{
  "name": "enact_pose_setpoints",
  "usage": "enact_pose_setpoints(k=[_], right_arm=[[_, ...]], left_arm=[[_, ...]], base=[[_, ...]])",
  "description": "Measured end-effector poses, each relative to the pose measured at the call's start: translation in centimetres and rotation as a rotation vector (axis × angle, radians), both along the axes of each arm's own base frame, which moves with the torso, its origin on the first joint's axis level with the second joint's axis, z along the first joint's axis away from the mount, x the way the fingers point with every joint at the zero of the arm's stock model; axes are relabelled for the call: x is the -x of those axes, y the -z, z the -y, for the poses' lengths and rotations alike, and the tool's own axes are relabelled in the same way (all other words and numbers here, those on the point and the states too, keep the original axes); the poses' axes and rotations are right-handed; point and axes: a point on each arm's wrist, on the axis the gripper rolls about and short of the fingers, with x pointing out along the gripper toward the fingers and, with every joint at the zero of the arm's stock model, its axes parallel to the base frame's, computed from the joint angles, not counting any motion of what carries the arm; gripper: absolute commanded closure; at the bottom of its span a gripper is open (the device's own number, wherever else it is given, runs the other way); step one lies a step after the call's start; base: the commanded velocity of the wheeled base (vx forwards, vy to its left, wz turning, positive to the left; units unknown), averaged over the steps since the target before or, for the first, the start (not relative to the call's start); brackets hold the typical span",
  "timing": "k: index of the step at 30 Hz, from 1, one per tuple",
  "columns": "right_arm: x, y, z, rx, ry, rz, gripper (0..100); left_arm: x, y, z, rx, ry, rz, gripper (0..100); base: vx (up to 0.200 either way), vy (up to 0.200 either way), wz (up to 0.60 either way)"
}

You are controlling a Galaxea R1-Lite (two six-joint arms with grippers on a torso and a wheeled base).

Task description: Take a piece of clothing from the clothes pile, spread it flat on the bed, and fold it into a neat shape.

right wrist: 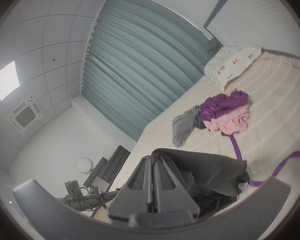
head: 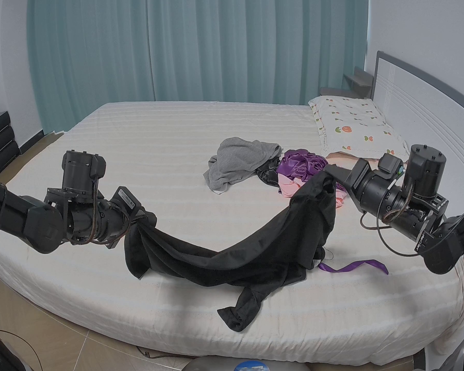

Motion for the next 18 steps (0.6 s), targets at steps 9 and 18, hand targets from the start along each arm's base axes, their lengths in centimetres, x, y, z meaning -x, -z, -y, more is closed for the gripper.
enact_pose_setpoints(k=[9,18], right_arm=[[0.3,3.5,-0.4,-0.007,-0.006,-0.123,100],[1.0,5.5,-0.9,-0.006,-0.021,-0.209,100]], left_arm=[[1.3,2.1,0.7,0.024,0.028,0.000,100],[2.3,3.5,1.7,0.007,0.062,-0.050,100]], base=[[0.000,0.000,0.00],[-0.111,0.000,0.00]])
